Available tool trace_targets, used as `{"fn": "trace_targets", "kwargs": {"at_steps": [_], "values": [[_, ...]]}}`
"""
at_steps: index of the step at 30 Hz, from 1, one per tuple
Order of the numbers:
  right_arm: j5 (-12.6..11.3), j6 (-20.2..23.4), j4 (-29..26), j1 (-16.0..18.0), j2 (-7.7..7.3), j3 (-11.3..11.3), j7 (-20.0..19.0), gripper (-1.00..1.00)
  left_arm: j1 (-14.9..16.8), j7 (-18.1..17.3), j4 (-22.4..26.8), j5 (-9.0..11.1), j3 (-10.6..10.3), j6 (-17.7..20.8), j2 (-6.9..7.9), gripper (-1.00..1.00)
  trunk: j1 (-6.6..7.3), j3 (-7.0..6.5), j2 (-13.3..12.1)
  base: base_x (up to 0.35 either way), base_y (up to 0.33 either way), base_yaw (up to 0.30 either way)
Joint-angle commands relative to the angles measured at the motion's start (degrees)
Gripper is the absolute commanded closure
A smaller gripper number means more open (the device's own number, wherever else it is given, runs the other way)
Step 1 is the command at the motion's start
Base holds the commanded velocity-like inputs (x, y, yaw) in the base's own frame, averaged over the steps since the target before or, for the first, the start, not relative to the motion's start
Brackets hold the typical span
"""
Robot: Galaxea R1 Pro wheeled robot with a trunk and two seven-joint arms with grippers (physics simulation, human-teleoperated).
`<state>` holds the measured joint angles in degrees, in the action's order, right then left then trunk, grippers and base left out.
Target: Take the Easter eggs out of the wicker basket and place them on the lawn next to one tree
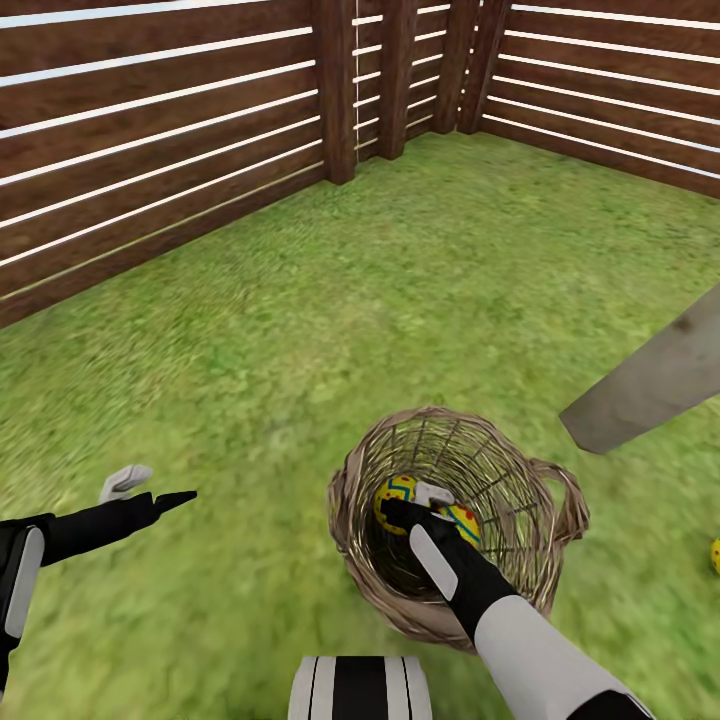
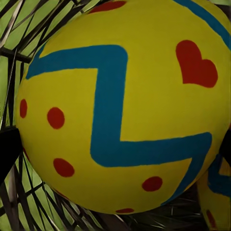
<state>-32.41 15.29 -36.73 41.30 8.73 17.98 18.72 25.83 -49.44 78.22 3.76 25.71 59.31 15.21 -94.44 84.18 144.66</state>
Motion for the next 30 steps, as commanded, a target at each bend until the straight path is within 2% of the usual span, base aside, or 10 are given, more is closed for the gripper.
{"fn": "trace_targets", "kwargs": {"at_steps": [1,7,8,13,17,21,30], "values": [[-0.9,0.1,-0.1,0.0,-0.03,0.3,0.4,-1.0,0.0,0.1,0.0,0.4,0.0,0.5,0.0,-1.0,0.01,0.04,0.0,0.0,0.0,0.0],[-0.9,0.1,0.2,0.0,-0.03,0.3,0.4,-1.0,0.1,0.0,0.0,0.4,0.0,0.5,0.0,-1.0,0.01,0.04,0.0,0.0,0.0,0.0],[-0.9,0.1,0.2,0.0,-0.03,0.3,0.4,1.0,0.0,0.0,0.0,0.4,0.0,0.5,0.0,-1.0,0.01,0.04,0.0,0.0,0.0,0.0],[-0.9,0.1,0.3,0.0,0.03,0.3,0.4,1.0,0.0,-0.3,0.0,0.4,0.1,0.5,0.0,-1.0,0.01,0.04,0.0,0.0,0.0,0.0],[-0.9,0.1,0.3,0.0,0.03,0.3,0.4,1.0,0.0,-4.5,0.0,0.3,-0.2,0.5,0.0,-1.0,0.01,0.04,0.0,0.0,0.0,0.0],[-0.9,0.1,0.3,0.0,-0.02,0.3,0.4,1.0,0.0,-4.9,0.0,0.3,-0.2,0.5,0.0,-1.0,0.06,-0.4,0.0,0.0,0.0,0.0],[-0.9,0.1,0.3,0.0,0.04,0.3,0.4,1.0,0.1,-4.9,0.0,0.3,-0.2,0.5,0.0,-1.0,0.06,-0.4,0.0,0.0,0.0,0.0]]}}
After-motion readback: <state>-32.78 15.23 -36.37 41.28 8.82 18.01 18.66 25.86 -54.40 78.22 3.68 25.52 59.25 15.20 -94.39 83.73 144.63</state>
